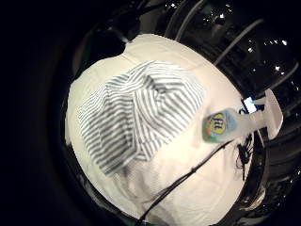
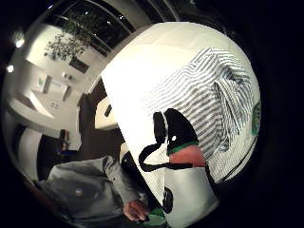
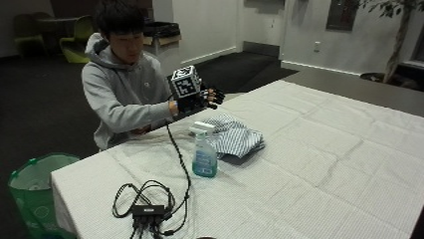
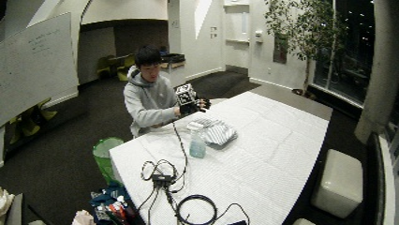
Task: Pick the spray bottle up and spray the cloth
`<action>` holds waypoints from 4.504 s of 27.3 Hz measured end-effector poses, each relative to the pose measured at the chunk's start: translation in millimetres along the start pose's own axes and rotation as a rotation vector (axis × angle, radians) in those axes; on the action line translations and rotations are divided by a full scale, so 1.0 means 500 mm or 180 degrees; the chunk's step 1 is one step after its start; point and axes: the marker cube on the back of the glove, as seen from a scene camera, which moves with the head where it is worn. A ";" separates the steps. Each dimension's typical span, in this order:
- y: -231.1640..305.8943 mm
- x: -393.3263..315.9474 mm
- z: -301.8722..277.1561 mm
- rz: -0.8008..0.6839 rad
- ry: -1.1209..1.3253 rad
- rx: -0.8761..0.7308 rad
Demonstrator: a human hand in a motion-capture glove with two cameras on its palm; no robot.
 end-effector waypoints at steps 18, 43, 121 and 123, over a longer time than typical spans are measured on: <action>0.096 0.094 -0.091 0.0295 0.0100 0.0520; 0.183 0.398 -0.085 0.1611 -0.0538 0.1919; -0.277 0.181 0.003 0.0765 -0.0108 -0.2382; -0.281 0.173 -0.014 0.0738 -0.0080 -0.2353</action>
